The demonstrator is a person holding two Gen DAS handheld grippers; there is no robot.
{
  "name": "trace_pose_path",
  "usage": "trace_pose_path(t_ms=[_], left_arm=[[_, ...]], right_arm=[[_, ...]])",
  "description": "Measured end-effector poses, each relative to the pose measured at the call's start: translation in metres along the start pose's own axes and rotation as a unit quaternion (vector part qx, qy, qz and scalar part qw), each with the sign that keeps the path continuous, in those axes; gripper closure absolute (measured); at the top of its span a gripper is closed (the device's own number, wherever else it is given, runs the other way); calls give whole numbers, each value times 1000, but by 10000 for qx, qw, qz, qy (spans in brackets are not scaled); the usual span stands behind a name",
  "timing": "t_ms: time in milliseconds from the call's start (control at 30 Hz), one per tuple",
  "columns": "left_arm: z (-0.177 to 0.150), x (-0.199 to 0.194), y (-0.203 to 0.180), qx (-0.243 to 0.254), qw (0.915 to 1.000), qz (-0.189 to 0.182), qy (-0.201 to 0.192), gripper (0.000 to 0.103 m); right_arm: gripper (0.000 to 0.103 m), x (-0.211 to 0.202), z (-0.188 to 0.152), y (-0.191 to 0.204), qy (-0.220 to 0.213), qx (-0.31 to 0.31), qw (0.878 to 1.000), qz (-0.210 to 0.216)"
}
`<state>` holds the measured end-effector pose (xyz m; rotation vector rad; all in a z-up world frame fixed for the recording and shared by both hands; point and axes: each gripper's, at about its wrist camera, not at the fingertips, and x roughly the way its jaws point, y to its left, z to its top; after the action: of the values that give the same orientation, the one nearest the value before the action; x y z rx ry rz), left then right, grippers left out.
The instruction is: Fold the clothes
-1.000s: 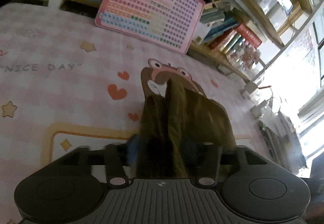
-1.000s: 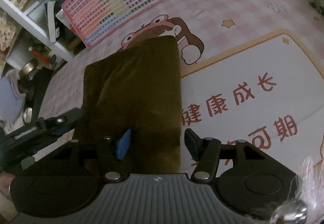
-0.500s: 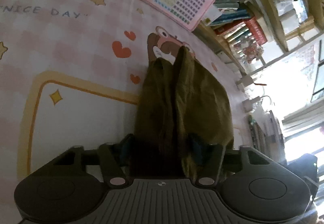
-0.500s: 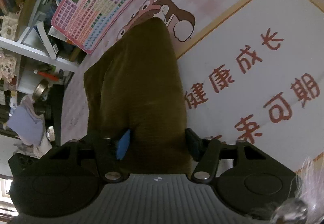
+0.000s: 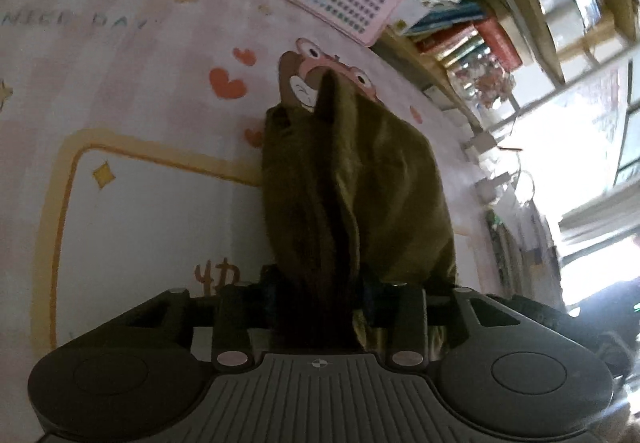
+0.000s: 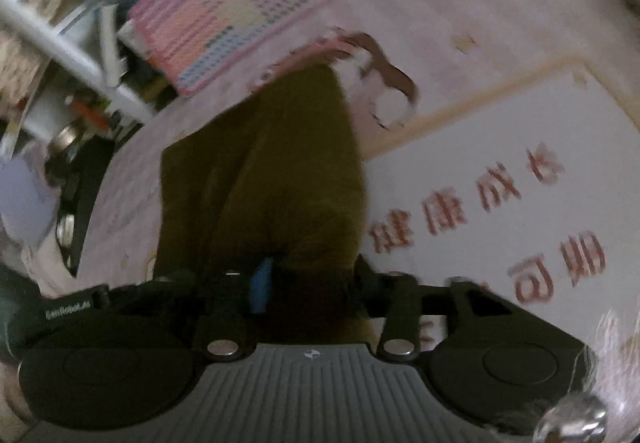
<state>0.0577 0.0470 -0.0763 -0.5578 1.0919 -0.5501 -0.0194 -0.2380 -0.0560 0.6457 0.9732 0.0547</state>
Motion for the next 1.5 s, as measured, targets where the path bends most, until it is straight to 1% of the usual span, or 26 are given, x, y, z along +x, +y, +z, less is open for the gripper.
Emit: trace_pose_path(t_ms=[33,133,200,267,300,367,400,467,533,667,733,900,967,1200,1500], left_arm=[[0,2,2,-64,10000,-11,34,55],[0,6,7,-222,9996,-153,68,55],[-1,8,5,-264,9995,-162,51,56],[-2,11,3,-304,9994,-166,31,58],[-3,12,3,-325,9993,-168,21,62],[-5,12,-1,-361,9993,-112,-37,68],[-6,11,-4,-345,9993,-97,-91,71],[-8,6,-15,-191,9995,-25,-259,72],[-10,1,-28,-53,9990,63,-442,73],[-15,-9,-48,-15,9968,175,-775,72],[-20,-9,-54,-32,9960,256,-854,72],[-33,-5,-66,-150,9945,458,-928,72],[-37,-5,-73,-108,9937,514,-994,72],[-42,-2,-97,73,9910,641,-1171,72],[-40,8,-114,266,9905,664,-1174,72]], right_arm=[[40,1,0,-5,72,164,9998,10],[40,4,-3,-18,190,625,9974,290],[41,5,-3,-20,235,689,9963,453],[54,8,-3,-19,323,698,9953,580],[57,10,-3,-19,356,713,9947,651],[67,11,-1,-19,394,644,9944,745],[69,11,1,-19,414,586,9943,784],[76,7,6,-15,353,324,9955,822],[77,0,12,-8,207,-37,9961,851],[78,-13,25,-2,43,-595,9927,1046],[78,-17,30,-3,48,-744,9907,1139],[78,-17,34,-18,262,-831,9881,1267],[78,-19,36,-22,293,-884,9870,1309],[78,-32,41,-36,212,-1052,9826,1515],[78,-42,50,-54,107,-970,9818,1627]])
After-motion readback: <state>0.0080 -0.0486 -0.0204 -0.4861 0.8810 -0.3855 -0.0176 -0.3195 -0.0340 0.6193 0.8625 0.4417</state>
